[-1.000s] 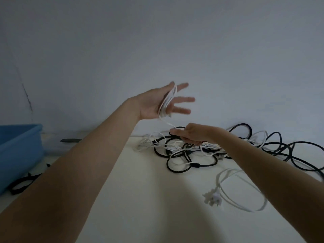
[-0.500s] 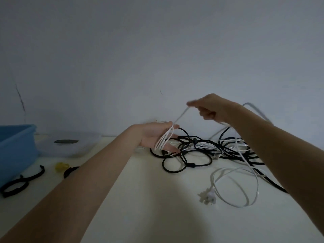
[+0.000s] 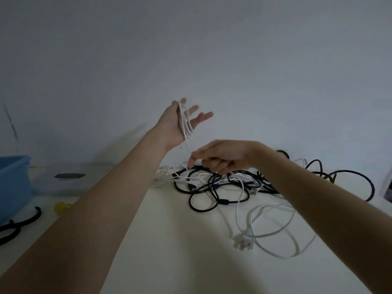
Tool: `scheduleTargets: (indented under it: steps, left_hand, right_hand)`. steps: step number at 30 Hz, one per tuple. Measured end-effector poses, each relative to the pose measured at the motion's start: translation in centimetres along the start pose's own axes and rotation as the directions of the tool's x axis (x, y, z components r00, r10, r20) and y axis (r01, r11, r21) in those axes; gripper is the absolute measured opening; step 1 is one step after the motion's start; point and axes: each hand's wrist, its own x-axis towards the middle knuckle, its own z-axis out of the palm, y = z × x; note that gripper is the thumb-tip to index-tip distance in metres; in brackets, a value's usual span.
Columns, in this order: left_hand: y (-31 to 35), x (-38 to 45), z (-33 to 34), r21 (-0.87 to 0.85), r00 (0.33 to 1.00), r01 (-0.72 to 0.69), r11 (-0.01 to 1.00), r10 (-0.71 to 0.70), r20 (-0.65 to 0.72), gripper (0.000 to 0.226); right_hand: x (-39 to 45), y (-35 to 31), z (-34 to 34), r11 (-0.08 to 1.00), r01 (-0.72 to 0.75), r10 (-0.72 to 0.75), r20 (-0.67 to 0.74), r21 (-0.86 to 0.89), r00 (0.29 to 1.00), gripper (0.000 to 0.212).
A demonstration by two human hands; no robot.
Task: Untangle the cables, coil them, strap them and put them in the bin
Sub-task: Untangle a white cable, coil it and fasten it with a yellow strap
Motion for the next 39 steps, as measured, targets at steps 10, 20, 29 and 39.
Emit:
scheduleTargets:
  steps: [10,20,29,39]
  left_hand:
    - [-1.6,-3.9,-0.9,0.727,0.741,0.357,0.587,-0.652,0.162,0.048]
    - [-4.8,-1.2,-3.6,0.618,0.916,0.345,0.706,-0.396,-0.06,0.029]
    - [-1.1,0.5,-2.6,-0.017,0.987,-0.077,0.997,0.074,-0.139,0.038]
    - [-1.3,-2.3,-0.9,0.588,0.851,0.311,0.747,-0.495,0.178,0.044]
  right_hand:
    - [-1.1,0.9,-3.3,0.945,-0.276,0.183,-0.413,-0.177,0.892,0.038]
    - [-1.6,-0.9,-4.1,0.996,-0.069,0.036,-0.487,-0.051,0.873,0.029]
    - [-2.1,-0.5,0.0,0.998,-0.019,0.021,0.029,-0.054,0.999,0.033]
    - [0.0,2.0,-0.5,0.88,-0.337,0.223,-0.334,-0.336,0.916,0.055]
